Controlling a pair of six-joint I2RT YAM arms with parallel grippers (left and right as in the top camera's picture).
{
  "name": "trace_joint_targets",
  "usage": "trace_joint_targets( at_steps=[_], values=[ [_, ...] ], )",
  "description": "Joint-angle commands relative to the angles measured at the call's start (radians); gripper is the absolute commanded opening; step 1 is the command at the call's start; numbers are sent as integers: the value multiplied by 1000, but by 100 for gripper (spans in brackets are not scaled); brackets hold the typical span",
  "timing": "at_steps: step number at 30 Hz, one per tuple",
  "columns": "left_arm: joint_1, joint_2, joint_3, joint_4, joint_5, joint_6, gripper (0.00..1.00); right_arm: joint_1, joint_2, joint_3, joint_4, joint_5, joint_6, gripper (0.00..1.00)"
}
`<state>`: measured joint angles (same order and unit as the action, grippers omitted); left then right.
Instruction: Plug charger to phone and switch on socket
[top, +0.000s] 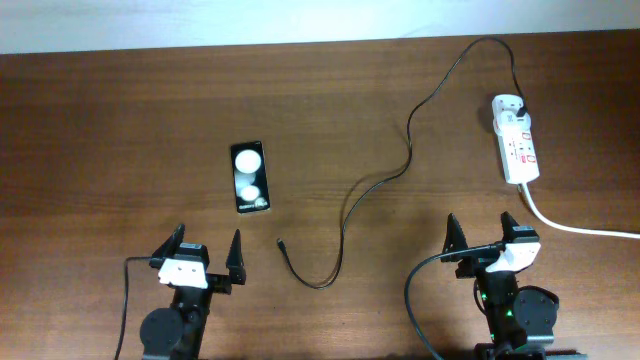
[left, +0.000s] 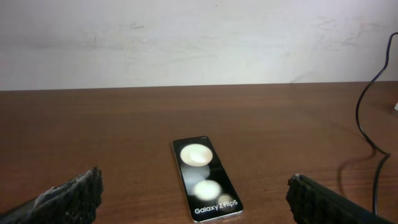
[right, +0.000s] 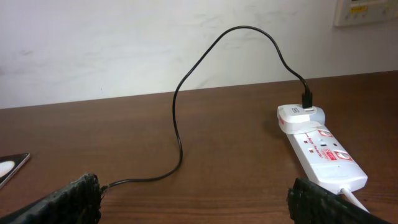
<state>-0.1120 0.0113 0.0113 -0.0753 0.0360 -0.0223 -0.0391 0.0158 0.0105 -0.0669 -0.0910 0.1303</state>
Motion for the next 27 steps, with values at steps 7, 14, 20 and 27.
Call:
trace_joint_targets(
  at_steps=[7,14,20,27],
  values=[
    [-4,-4,-2,-7,-7,13,99,6,-10,-5,-5,-2,-3,99],
    [-4,-4,-2,-7,-7,13,99,6,-10,-5,-5,-2,-3,99],
    [-3,-4,-2,-6,-6,12,99,6,-10,-5,-5,-2,-3,99],
    [-3,-4,7,20,88,13,99,6,-10,-5,-5,-2,-3,99]
  ],
)
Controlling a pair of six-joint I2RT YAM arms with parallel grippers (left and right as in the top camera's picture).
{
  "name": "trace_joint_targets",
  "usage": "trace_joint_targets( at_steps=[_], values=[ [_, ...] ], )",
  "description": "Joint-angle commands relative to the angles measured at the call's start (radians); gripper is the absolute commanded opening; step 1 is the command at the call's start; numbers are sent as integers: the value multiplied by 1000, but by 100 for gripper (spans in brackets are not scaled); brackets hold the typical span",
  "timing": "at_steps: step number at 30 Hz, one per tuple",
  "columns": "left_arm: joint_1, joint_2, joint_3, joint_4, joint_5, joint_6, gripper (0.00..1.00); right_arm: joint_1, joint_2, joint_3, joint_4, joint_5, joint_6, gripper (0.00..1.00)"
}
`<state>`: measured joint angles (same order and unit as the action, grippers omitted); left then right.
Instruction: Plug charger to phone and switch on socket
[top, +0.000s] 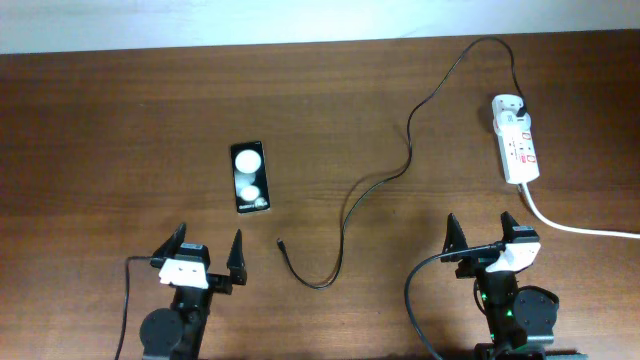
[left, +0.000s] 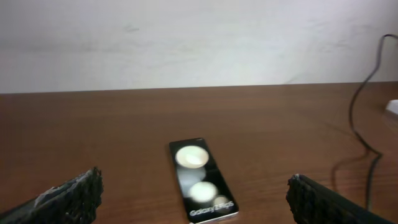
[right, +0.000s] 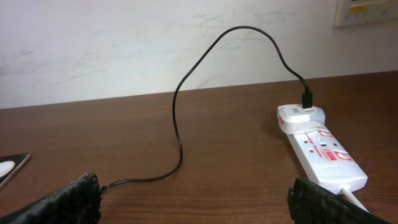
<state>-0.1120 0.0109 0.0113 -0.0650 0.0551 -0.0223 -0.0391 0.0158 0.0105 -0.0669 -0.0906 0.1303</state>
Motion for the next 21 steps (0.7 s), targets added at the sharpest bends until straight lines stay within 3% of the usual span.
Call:
trace_joint_targets(
  at_steps=[1,6,9,15,16,21],
  values=[
    [-3,-4,18,-3,69,13,99,6,-10,-5,-5,-2,-3,99],
    [-3,80,273,-290,80,12,99,6,-10,-5,-5,-2,-3,99],
    [-3,276,505,-432,101,13,99,6,-10,-5,-5,-2,-3,99],
    [-3,817,1033,-712,267,16,99,6,-10,-5,-5,-2,-3,99],
    [-3,953,1188,-793,294,16,99,6,-10,-5,-5,-2,-3,99],
    [-3,1353,1626,-1015,293,64,99,6,-10,-5,-5,-2,-3,99]
  ],
)
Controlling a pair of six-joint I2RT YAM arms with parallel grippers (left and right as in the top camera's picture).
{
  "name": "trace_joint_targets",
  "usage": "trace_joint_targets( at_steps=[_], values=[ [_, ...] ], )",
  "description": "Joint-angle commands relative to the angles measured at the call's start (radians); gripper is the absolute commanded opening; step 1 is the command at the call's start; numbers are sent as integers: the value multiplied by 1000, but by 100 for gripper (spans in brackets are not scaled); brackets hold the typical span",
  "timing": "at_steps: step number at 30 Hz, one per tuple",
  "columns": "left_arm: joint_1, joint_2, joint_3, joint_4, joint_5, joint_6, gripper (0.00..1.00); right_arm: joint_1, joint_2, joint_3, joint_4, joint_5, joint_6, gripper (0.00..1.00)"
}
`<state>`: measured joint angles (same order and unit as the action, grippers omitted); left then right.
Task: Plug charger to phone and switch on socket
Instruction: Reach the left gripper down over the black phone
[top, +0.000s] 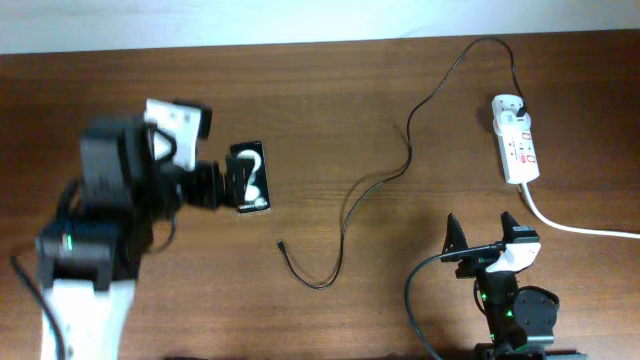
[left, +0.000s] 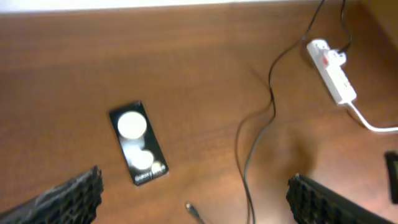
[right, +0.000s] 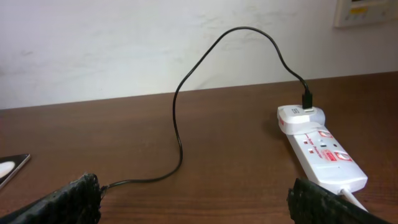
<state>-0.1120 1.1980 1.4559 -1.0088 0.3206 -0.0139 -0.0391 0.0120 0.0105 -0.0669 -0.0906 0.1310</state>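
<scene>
The phone (left: 138, 142), black with two pale round patches, lies flat on the table; my raised left arm partly covers it in the overhead view (top: 254, 182). My left gripper (left: 194, 190) hangs open high above the table, looking down on the phone and the loose plug (left: 193, 210) of the black charger cable (left: 249, 149). That plug (top: 281, 242) lies right of and nearer than the phone. The cable runs to the adapter (right: 300, 115) on the white power strip (top: 517, 140). My right gripper (top: 483, 238) rests open at the near right, empty.
A white mains lead (top: 575, 225) runs off the strip to the right edge. The cable stands up in a tall loop (right: 242, 31) beside the strip. A pale wall (right: 124, 43) backs the table.
My left arm has left its rest at the near left and now stands raised over the table beside the phone, its camera looking down. Phone, cable and right arm have not moved.
Both grippers rested open at the near edge, the left facing the phone, the right facing the strip. The left wrist view then shifted slightly. Now the left arm is up over the phone area, still open and empty.
</scene>
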Motion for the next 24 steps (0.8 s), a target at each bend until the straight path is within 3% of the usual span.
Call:
trace_joint_targets(
  at_steps=[1,9,12,13,18,24],
  values=[
    [-3,248,247,-115,23,57,99,6,-6,-5,-5,-2,-3,99],
    [-3,625,291,-145,17,56,99,6,-6,-5,-5,-2,-3,99],
    [-3,731,291,-145,17,56,18,6,-6,-5,-5,-2,-3,99],
    [-4,772,291,-146,17,52,0,6,-6,-5,-5,-2,-3,98],
    [-30,903,280,-141,10,52,0,6,-6,-5,-5,-2,-3,99],
    [-83,966,278,-124,-309,-180,0,6,-6,-5,-5,-2,-3,98]
  ],
)
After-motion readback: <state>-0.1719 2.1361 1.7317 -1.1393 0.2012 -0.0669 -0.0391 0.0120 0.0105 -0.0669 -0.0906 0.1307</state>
